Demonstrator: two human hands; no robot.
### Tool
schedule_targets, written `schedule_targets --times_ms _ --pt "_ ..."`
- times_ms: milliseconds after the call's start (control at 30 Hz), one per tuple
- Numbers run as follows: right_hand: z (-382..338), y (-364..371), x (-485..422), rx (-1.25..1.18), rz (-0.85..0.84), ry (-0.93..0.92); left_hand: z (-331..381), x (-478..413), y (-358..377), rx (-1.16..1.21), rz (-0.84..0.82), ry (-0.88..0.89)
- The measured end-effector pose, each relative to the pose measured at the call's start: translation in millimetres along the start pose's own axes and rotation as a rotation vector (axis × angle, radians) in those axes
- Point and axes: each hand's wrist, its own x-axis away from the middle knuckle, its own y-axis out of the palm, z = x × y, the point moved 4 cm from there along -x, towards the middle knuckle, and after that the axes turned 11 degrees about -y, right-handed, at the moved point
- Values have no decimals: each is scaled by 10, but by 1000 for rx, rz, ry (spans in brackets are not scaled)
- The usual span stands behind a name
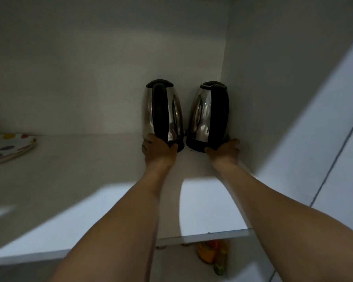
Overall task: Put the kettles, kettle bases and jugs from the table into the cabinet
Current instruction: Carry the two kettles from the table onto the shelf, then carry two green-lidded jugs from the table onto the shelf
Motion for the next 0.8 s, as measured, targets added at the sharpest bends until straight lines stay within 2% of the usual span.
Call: schedule_targets --times_ms 133,267,400,600,800 --pt "-211 -77 433 198 -75 -185 10 452 -327 -279 121 190" --pt "-582 -138 924 372 -164 -410 -62 965 -895 -444 278 281" --pt "-1109 -89 1587 358 -238 -578 -352 1463 -1631 -569 412 301" --pt "-2056 119 2938 240 -354 -815 -1046 2255 -3055 -638 589 168" --pt "-2867 381 4906 104 -532 -988 -2096 3504 -4713 -808 726 -57"
